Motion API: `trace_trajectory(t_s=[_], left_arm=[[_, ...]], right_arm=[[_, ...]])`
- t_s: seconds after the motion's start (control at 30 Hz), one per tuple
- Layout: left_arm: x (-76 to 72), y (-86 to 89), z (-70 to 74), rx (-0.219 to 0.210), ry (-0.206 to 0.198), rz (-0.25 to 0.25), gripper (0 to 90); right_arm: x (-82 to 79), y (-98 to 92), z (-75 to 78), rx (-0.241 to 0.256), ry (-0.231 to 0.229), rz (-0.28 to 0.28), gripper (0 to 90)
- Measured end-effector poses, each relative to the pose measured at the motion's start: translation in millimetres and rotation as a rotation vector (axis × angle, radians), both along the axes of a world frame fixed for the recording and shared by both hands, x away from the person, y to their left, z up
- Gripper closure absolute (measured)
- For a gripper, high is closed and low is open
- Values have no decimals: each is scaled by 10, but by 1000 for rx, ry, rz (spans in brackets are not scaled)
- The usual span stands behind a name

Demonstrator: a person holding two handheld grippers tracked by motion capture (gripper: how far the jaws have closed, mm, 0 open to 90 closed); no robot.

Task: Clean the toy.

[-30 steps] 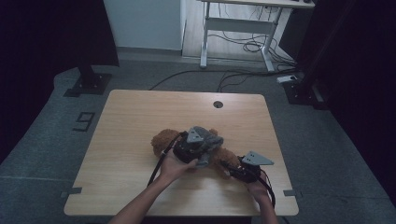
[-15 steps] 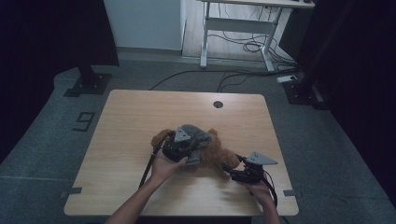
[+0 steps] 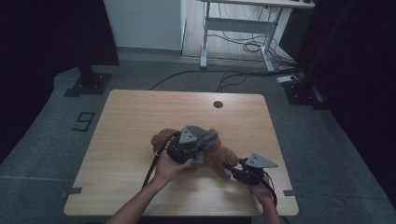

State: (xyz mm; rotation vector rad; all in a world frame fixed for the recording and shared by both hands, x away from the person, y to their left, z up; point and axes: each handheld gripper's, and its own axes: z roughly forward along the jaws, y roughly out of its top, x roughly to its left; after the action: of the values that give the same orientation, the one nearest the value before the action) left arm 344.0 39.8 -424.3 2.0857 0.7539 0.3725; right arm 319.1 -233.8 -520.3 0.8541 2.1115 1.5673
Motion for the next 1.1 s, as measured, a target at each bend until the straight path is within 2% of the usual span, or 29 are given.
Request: trace_trajectory(t_s=[0.13, 0.2, 0.27, 0.33, 0.4, 0.5, 0.7, 0.77, 1.0, 1.1], left_arm=[[-107, -318, 75, -4, 0, -83, 774], [-135, -479, 41, 12, 8, -112, 773], [-133, -666, -59, 43, 24, -141, 771], [-108, -758, -153, 65, 27, -135, 770], [-76, -755, -193, 65, 36, -127, 771], [-45, -673, -209, 90, 24, -99, 773], [2, -405, -223, 93, 27, -51, 773], [-25, -285, -211, 104, -4, -31, 773], [28, 148, -181, 77, -6, 56, 769], [54, 353, -182, 41, 11, 84, 770]], right_arm=[[-5, 10, 2, -10, -12, 2, 617], [-8, 11, 4, -16, -19, 3, 617], [-10, 13, 6, -21, -23, 3, 617], [-9, 10, 5, -30, -25, 1, 620], [-2, -1, -20, -60, -19, -13, 623], [8, -21, -32, -50, -21, -6, 626], [1, -18, -26, -51, -22, -3, 627], [2, -25, -29, -48, -21, 1, 627], [8, -42, -39, -42, -17, 1, 626], [8, -47, -42, -42, -16, 6, 626]])
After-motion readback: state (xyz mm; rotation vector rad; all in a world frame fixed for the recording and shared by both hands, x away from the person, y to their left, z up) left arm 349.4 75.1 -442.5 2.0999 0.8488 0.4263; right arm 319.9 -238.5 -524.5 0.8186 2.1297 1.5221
